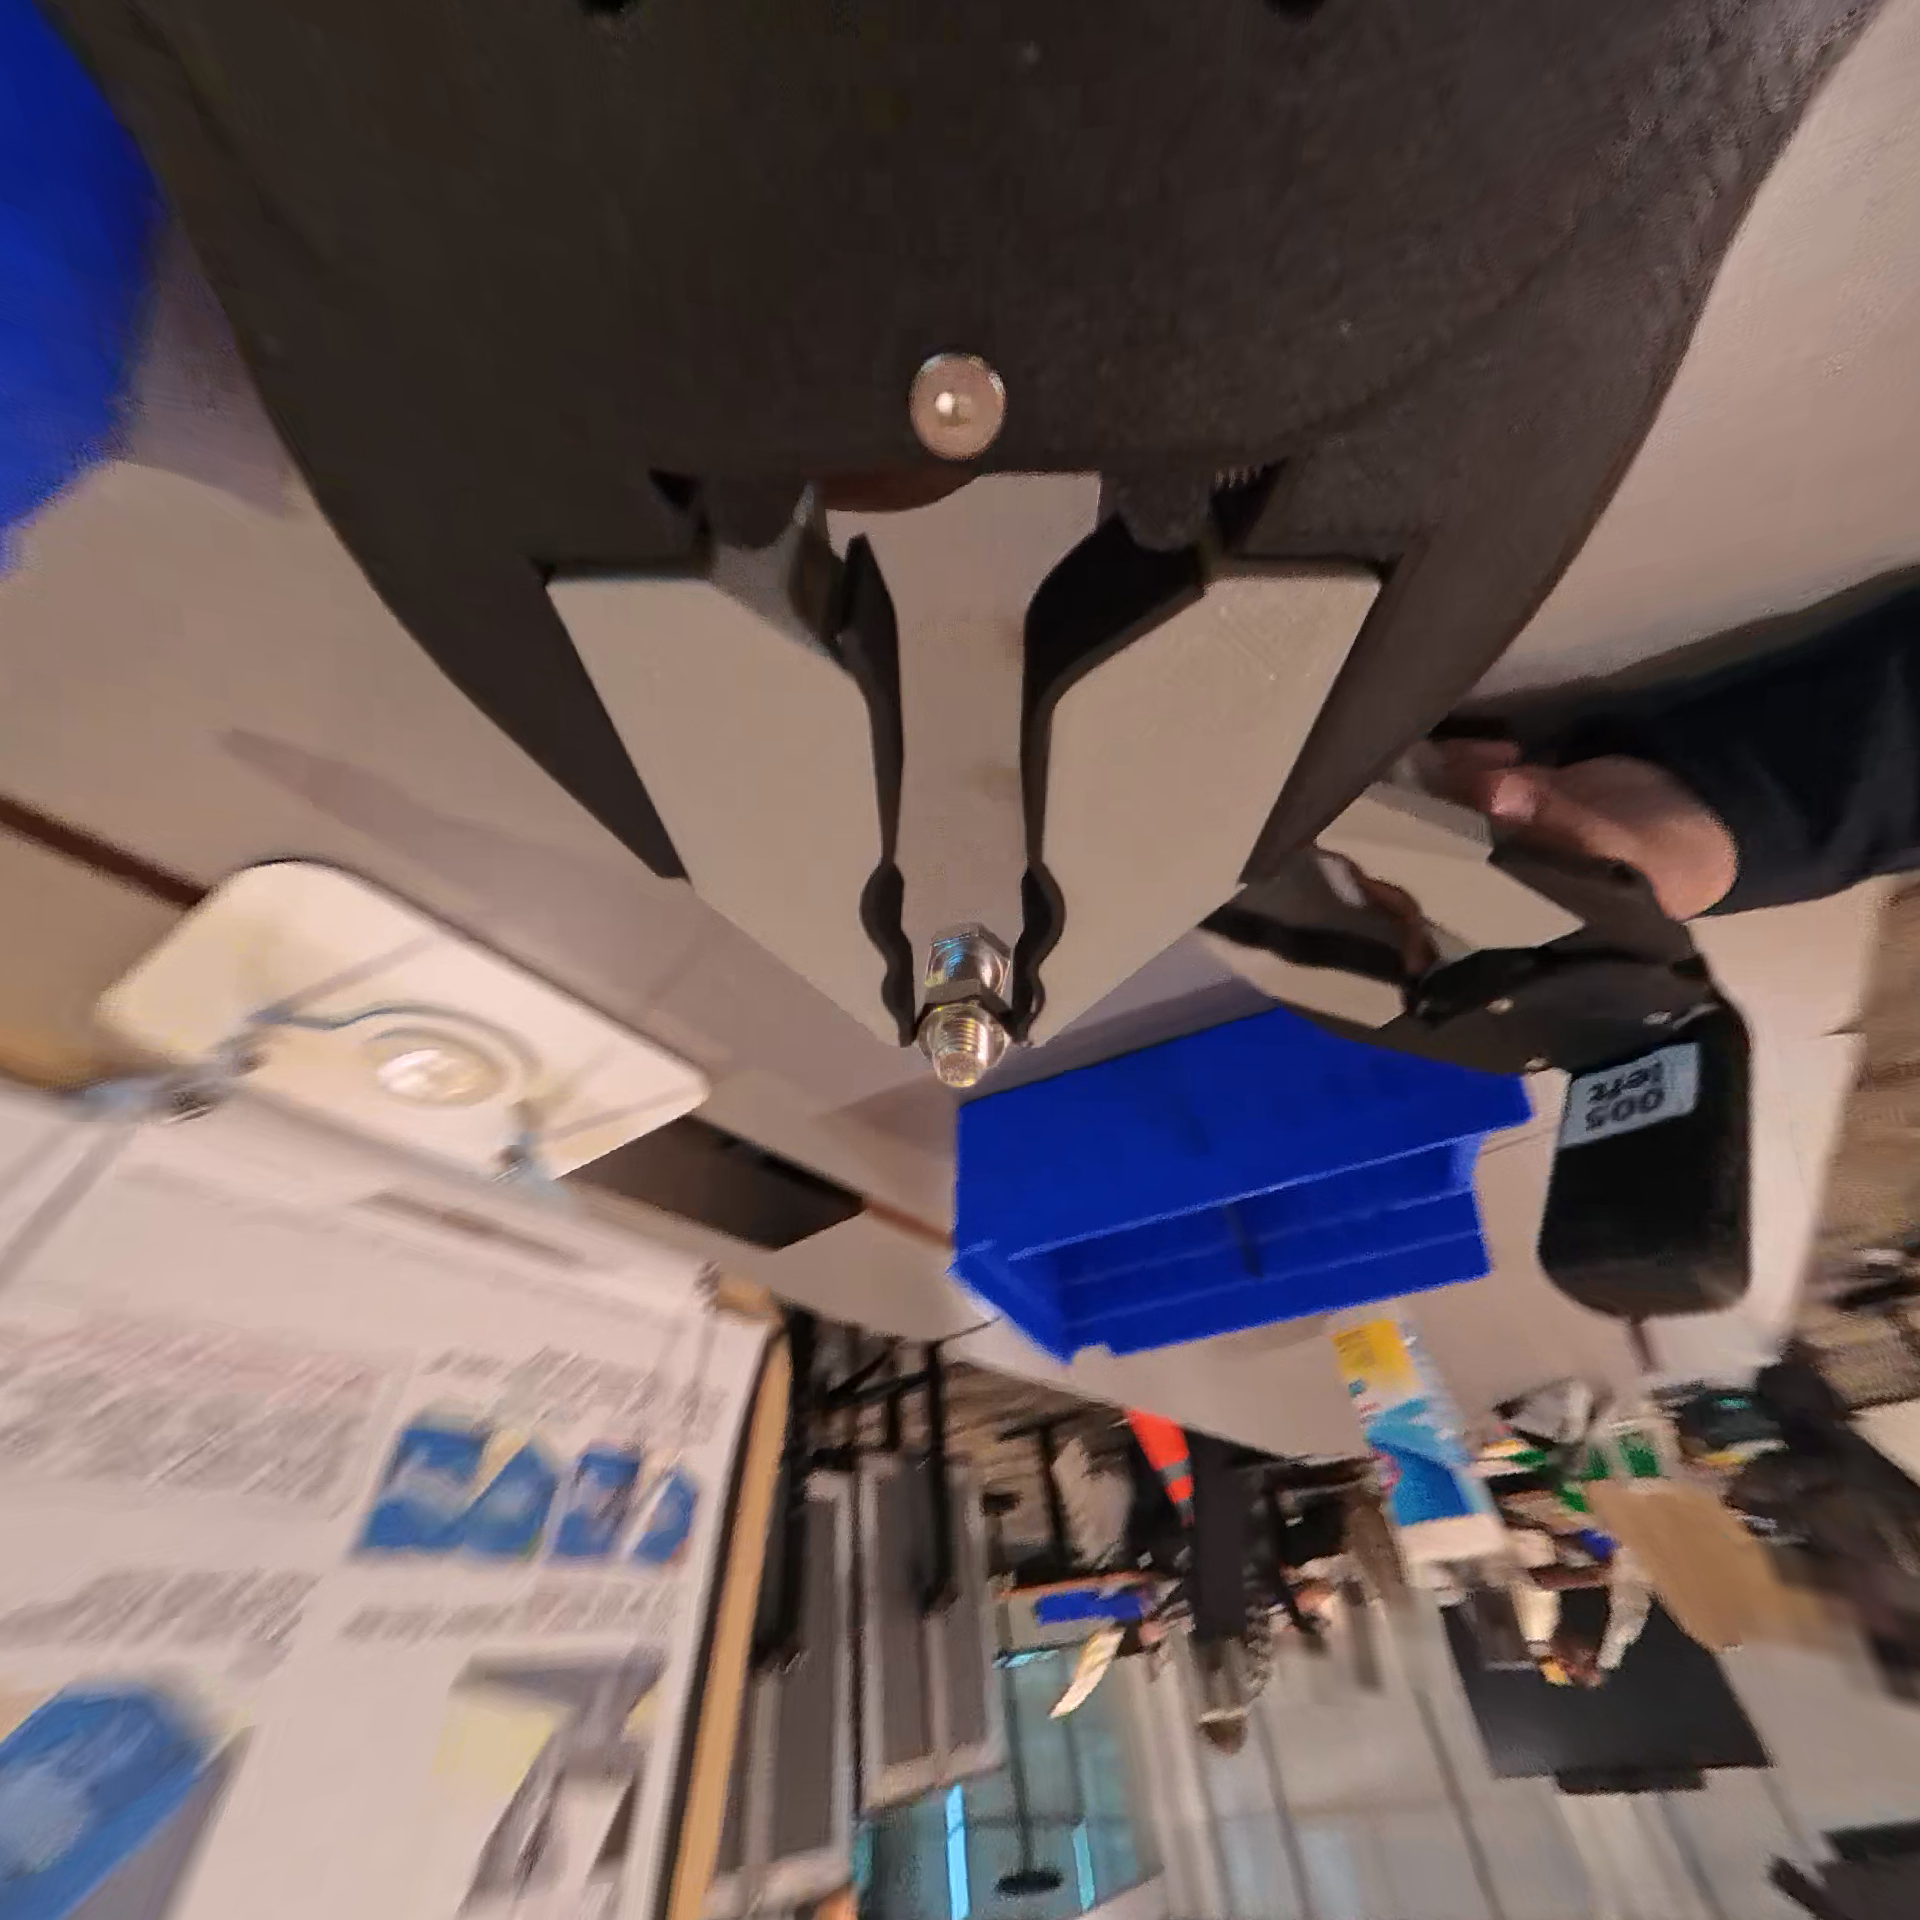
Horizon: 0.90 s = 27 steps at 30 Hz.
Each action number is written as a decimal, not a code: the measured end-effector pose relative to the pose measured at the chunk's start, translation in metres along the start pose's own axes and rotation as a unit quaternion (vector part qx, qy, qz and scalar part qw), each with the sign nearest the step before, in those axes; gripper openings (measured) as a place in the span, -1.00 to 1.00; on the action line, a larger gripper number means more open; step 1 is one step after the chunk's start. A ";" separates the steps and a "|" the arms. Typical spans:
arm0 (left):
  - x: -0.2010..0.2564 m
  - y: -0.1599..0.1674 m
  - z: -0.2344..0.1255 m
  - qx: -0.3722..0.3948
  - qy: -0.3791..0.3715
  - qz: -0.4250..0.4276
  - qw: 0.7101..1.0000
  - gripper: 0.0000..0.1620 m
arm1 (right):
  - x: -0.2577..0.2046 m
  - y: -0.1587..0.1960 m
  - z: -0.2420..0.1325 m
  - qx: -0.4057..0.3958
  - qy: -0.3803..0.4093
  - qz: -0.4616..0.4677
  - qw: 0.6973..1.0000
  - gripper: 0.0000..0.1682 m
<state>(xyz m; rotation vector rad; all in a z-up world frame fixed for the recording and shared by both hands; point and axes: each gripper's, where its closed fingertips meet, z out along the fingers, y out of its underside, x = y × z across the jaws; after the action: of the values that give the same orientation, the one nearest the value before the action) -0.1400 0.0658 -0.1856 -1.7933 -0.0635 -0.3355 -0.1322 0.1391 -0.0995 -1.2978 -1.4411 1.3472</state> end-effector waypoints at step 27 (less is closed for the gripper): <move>-0.012 -0.001 -0.003 0.008 -0.016 -0.034 0.999 -0.51 | 0.211 0.111 -0.166 -0.347 0.329 0.036 0.878 -0.93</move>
<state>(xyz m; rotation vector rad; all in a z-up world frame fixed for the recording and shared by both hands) -0.1521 0.0644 -0.1868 -1.7835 -0.1491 -0.3538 0.0061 0.3718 -0.2058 -2.0240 -1.4038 0.2993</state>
